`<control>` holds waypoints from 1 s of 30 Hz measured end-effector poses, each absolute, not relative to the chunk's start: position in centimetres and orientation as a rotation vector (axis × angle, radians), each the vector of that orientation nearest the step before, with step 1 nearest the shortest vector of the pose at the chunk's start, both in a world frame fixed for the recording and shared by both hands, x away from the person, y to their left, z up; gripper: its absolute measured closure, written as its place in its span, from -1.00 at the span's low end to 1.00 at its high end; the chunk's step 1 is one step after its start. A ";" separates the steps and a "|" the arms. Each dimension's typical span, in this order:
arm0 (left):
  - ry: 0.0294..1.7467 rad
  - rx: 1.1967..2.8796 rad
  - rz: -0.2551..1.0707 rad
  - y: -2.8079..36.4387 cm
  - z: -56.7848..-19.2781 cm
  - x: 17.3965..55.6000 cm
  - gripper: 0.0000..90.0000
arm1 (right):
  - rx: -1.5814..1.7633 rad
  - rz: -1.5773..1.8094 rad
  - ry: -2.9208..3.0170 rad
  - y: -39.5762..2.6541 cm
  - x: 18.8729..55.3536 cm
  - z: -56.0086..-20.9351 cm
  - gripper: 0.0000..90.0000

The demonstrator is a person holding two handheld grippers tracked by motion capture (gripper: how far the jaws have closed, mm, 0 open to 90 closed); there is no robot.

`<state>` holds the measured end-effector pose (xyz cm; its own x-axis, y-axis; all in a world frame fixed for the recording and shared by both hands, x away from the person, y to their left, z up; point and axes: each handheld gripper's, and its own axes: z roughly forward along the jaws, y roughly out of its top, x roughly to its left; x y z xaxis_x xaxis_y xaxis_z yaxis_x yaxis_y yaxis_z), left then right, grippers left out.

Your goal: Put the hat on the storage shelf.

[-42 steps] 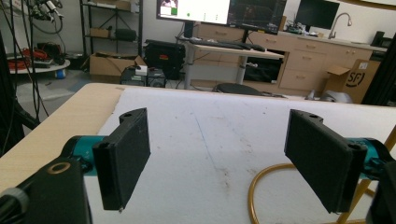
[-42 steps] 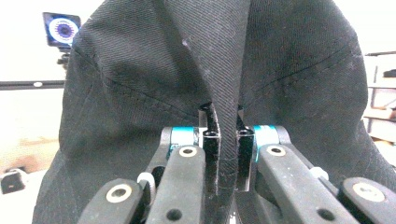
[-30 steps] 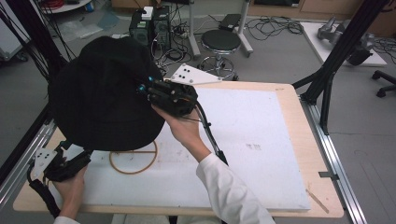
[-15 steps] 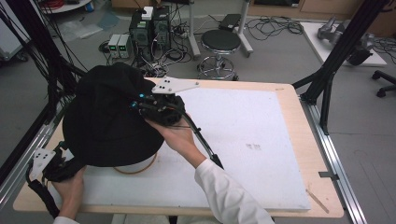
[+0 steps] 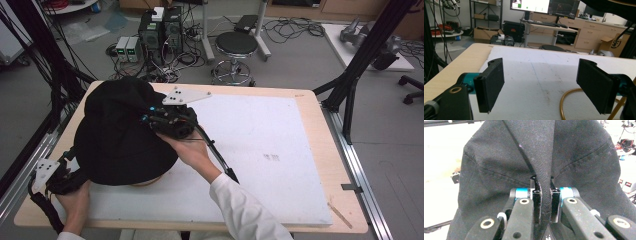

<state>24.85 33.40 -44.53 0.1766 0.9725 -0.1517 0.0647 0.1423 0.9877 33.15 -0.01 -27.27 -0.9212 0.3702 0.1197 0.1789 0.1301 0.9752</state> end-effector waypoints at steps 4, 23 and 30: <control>1.179 1.220 0.942 33.4 -44.5 24.9 -0.50 | 0.556 1.916 2.246 -0.1 33.2 -27.4 0.89; 1.186 1.215 0.928 33.4 -44.6 24.9 -0.50 | 0.575 1.932 2.227 0.0 33.0 -27.9 0.09; 1.191 1.204 0.918 33.5 -44.6 24.9 -0.50 | 0.526 1.939 2.169 -0.1 32.6 -27.9 -0.25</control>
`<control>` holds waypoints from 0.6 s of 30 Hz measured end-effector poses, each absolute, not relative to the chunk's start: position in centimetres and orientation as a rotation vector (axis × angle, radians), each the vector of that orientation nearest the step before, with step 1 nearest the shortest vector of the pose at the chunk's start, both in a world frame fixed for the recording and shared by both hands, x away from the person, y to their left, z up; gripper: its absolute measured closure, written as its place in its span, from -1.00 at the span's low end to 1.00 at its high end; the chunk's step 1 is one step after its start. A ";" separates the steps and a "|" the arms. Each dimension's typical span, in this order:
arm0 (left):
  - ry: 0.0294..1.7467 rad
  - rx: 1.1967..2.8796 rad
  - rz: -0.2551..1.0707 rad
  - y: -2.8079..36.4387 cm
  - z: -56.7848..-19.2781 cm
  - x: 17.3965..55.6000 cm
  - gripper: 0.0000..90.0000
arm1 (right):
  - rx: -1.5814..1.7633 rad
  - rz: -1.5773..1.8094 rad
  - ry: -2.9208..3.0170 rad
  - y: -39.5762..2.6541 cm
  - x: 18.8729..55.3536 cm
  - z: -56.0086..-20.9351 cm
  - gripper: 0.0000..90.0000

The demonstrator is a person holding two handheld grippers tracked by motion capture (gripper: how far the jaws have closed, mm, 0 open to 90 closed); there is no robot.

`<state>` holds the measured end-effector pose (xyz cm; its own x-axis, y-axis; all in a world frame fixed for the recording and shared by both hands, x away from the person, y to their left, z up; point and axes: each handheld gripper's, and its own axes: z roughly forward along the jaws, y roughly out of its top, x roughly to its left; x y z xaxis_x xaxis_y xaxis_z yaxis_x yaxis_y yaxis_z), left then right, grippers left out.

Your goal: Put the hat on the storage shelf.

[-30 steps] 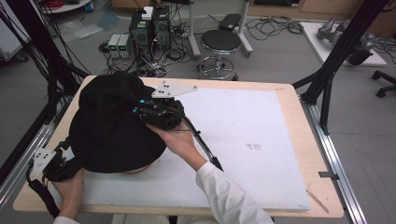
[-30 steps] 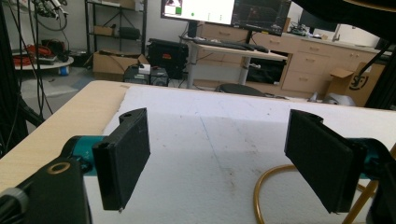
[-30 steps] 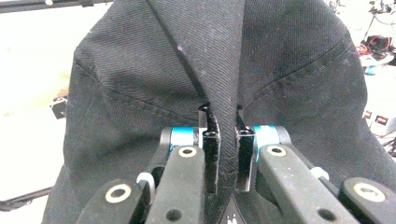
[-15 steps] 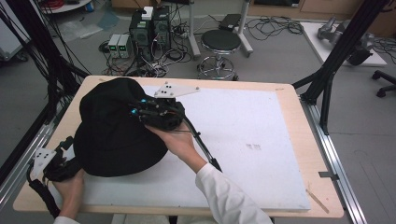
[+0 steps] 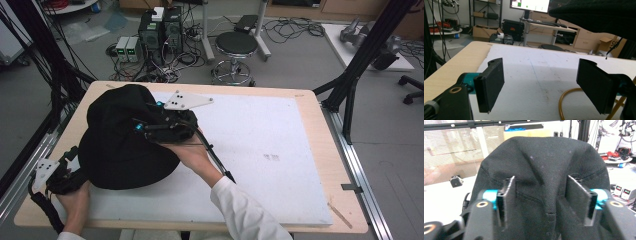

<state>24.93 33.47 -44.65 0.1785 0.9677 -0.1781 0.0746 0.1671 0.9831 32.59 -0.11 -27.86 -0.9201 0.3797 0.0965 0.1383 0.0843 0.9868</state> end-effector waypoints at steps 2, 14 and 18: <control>1.196 1.194 0.907 33.5 -44.7 24.9 -0.50 | 0.532 1.945 2.160 -0.2 32.6 -27.8 -0.33; 1.196 1.195 0.910 33.6 -44.6 24.9 -0.50 | 0.653 1.932 2.061 -2.6 32.5 -27.5 -0.74; 1.195 1.195 0.914 33.6 -44.6 24.9 -0.50 | 0.697 1.929 2.040 -4.1 32.5 -27.4 -0.74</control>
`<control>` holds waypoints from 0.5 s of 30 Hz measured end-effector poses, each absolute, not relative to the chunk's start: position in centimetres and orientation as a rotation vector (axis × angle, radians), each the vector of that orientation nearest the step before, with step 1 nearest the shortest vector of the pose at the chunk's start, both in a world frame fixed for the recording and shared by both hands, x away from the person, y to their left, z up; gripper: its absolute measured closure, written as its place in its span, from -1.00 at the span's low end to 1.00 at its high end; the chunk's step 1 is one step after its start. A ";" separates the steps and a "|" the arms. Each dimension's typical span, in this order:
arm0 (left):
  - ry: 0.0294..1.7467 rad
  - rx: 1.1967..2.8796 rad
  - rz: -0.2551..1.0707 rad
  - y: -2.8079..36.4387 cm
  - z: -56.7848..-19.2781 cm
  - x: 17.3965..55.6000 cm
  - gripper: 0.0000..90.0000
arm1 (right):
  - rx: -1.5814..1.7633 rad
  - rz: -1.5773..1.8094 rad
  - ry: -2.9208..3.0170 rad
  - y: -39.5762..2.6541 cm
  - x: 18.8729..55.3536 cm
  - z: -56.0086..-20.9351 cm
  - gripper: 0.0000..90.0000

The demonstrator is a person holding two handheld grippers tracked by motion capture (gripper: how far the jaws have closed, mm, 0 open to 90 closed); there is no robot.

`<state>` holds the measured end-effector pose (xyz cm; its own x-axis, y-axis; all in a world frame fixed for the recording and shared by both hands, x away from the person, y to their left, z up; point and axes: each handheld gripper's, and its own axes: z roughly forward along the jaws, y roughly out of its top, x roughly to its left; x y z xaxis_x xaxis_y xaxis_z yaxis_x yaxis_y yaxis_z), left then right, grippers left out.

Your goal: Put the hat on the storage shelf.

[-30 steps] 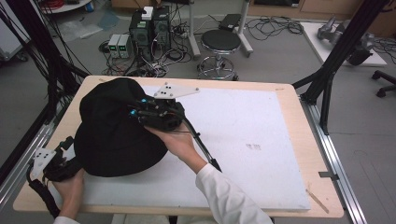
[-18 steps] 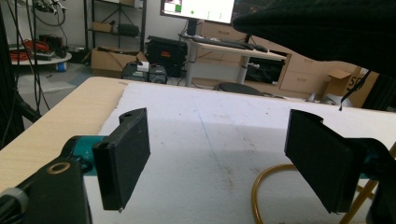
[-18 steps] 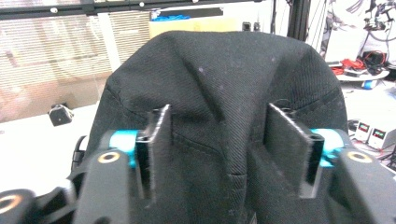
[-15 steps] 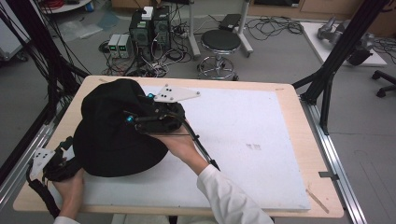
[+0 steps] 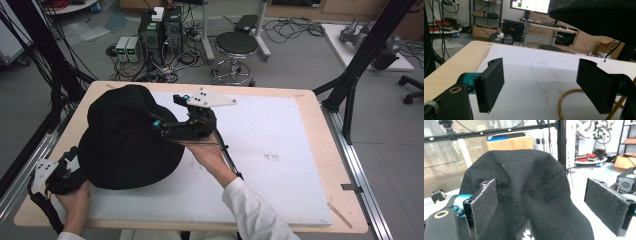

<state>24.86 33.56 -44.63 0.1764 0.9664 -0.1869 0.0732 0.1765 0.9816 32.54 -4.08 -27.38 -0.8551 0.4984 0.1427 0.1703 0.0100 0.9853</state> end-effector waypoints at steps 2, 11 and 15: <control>1.194 1.194 0.914 33.6 -44.6 24.9 -0.50 | 0.717 1.928 2.026 -4.9 32.5 -27.3 -0.74; 1.197 1.189 0.914 33.5 -44.6 24.8 -0.50 | 0.813 1.833 1.961 -9.2 32.2 -27.3 -0.74; 1.198 1.190 0.914 33.5 -44.6 24.8 -0.50 | 0.870 1.809 1.916 -11.8 32.0 -27.4 -0.74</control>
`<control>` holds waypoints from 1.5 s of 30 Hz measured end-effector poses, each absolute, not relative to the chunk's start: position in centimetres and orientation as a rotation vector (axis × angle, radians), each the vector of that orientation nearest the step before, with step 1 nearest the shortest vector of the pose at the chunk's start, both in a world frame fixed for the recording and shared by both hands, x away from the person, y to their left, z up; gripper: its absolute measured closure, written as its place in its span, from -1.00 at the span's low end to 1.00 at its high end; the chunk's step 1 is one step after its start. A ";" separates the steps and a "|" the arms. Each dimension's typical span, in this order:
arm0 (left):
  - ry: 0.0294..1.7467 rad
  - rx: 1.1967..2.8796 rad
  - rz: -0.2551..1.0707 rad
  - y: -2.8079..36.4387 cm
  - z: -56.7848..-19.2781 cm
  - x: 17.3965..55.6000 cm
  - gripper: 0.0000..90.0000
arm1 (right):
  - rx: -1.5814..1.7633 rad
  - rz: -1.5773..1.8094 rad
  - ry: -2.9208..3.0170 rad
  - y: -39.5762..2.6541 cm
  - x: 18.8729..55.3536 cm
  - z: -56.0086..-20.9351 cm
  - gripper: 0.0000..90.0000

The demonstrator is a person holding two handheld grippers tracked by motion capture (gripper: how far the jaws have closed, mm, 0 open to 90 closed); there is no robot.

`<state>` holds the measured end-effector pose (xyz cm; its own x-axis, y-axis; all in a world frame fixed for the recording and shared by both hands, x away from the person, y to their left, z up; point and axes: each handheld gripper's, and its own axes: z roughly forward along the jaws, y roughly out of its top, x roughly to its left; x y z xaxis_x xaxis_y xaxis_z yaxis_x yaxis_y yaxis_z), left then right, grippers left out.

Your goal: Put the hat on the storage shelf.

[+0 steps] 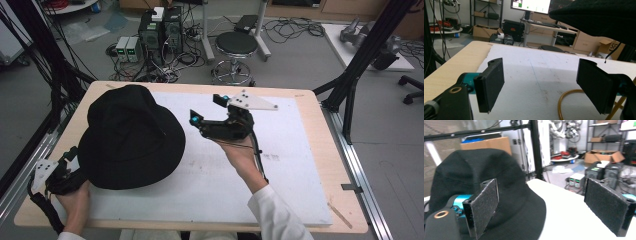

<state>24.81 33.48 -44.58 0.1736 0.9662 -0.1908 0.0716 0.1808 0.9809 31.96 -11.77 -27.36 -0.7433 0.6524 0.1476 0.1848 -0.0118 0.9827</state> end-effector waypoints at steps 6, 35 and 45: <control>1.203 1.178 0.915 33.5 -44.6 24.7 -0.50 | 0.949 1.722 1.857 -15.3 31.1 -27.8 -0.74; 1.207 1.187 0.938 33.4 -44.4 24.0 -0.50 | 1.296 1.390 1.649 -27.2 26.3 -33.5 -0.74; 1.199 1.202 0.949 33.2 -44.4 24.0 -0.50 | 1.319 1.337 1.596 -28.2 26.0 -36.5 -0.74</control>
